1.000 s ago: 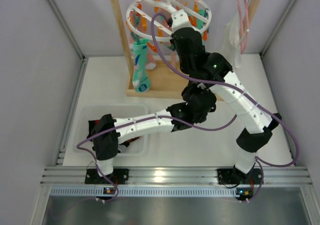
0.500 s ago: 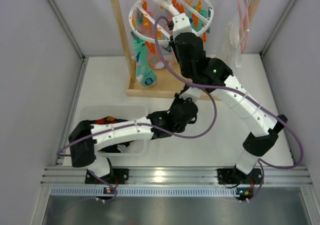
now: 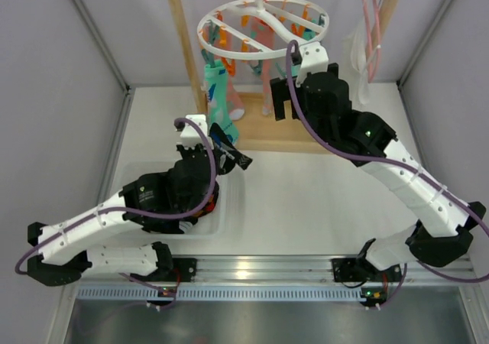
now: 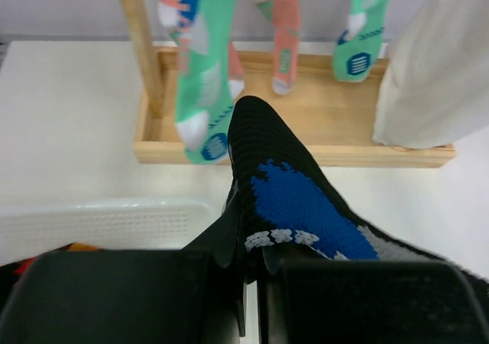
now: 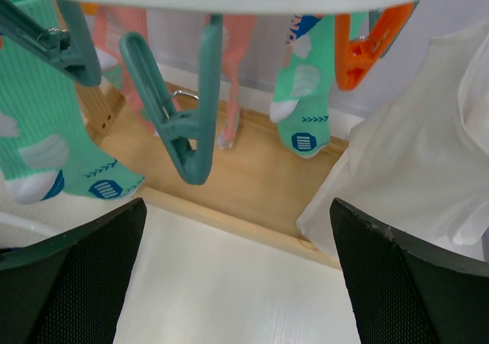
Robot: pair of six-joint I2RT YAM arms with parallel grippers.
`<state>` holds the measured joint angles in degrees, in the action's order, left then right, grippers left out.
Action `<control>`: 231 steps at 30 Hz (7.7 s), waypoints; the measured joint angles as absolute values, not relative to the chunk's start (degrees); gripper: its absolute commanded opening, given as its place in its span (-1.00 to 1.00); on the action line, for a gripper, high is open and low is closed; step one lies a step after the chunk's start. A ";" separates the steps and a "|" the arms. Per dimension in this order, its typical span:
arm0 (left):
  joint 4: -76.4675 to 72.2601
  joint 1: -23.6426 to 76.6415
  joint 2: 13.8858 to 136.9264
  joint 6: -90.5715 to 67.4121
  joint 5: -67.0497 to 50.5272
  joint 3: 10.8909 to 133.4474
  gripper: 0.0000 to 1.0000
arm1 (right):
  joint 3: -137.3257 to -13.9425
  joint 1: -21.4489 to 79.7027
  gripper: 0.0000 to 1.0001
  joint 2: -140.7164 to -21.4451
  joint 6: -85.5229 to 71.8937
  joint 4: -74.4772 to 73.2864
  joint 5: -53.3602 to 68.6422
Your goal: Remove the socks clipped to the hanger
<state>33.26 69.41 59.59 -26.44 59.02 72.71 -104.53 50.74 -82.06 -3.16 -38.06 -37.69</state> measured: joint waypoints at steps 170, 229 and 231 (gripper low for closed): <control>65.71 25.80 48.25 -49.43 45.58 59.44 -1.00 | -98.26 33.61 0.99 -78.39 -5.61 -38.02 -5.17; -0.47 17.54 92.88 -24.36 -7.53 72.31 -1.00 | -90.50 26.35 0.99 -60.75 -9.13 -32.40 24.47; -0.56 19.99 91.61 -23.77 -3.18 71.88 -1.00 | -91.44 26.35 0.99 -61.39 -9.65 -32.56 22.61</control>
<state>-0.56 19.99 91.61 -23.77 -3.18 71.88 -91.44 26.35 -61.39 -9.65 -32.56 22.61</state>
